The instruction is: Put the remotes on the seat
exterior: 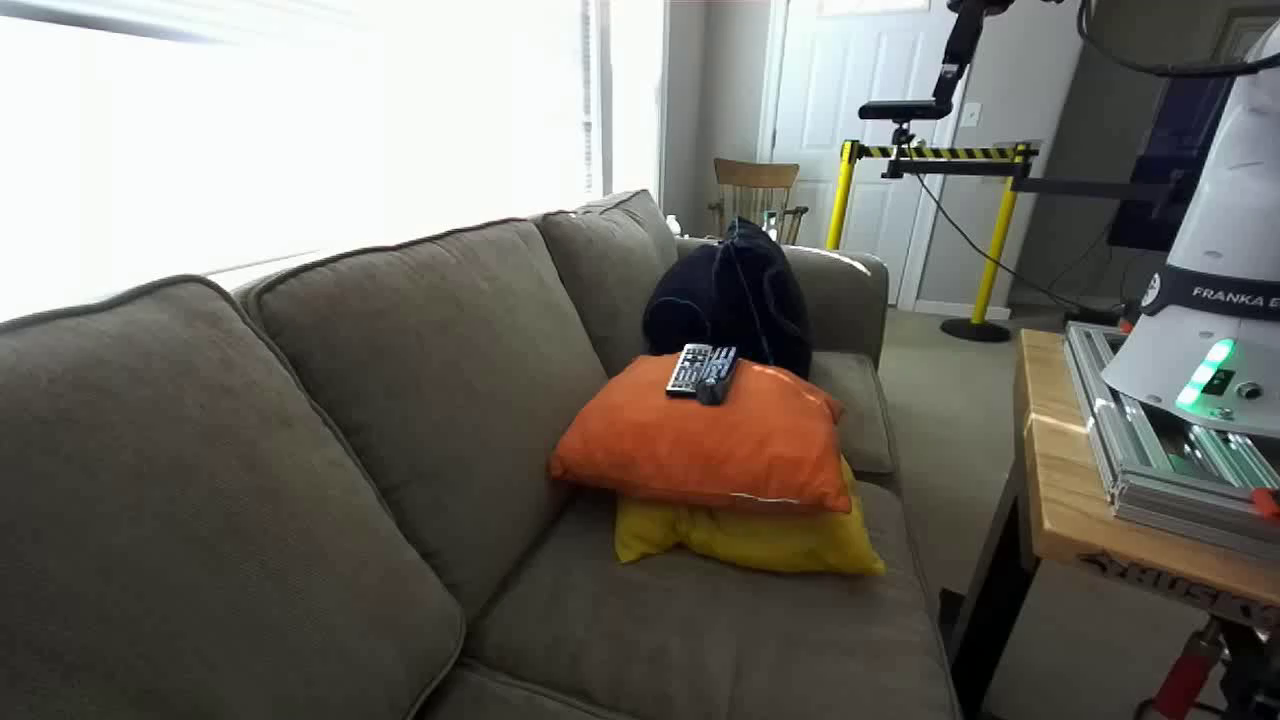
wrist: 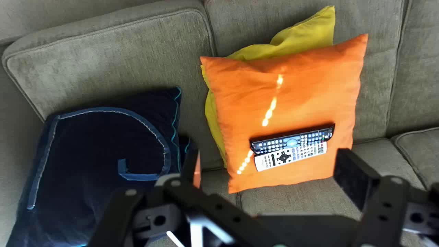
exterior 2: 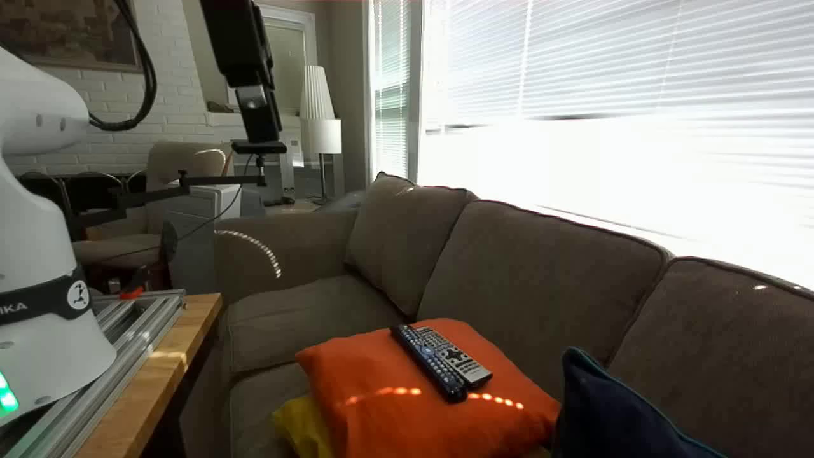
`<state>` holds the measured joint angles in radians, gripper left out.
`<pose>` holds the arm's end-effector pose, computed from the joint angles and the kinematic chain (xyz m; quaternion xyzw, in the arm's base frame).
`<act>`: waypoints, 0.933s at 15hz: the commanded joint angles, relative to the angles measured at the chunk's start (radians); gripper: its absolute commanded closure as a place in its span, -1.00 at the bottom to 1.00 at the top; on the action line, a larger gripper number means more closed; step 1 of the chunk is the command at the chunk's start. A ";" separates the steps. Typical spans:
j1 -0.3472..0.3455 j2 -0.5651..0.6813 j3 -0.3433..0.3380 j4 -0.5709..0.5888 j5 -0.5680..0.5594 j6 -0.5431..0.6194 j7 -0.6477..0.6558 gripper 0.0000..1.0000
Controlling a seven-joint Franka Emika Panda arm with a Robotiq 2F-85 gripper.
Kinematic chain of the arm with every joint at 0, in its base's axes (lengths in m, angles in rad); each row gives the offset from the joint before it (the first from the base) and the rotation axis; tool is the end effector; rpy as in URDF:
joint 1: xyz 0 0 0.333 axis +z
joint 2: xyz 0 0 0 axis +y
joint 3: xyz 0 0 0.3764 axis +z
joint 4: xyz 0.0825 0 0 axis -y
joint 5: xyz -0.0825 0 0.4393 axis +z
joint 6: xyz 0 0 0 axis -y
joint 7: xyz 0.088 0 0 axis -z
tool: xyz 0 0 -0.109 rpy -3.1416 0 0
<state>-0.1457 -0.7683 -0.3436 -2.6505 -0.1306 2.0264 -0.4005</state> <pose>0.3040 -0.1781 0.4933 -0.9964 -0.0199 -0.0773 0.0301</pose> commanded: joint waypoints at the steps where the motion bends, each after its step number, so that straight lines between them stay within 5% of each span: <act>1: -0.007 0.002 0.007 0.002 0.006 -0.002 -0.004 -1.00; 6: 0.012 0.025 0.006 0.010 -0.021 -0.019 -0.061 -1.00; 14: 0.154 0.261 0.049 0.038 -0.024 0.231 -0.268 -1.00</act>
<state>-0.0238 -0.6361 -0.3222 -2.6497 -0.1354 2.1594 -0.6205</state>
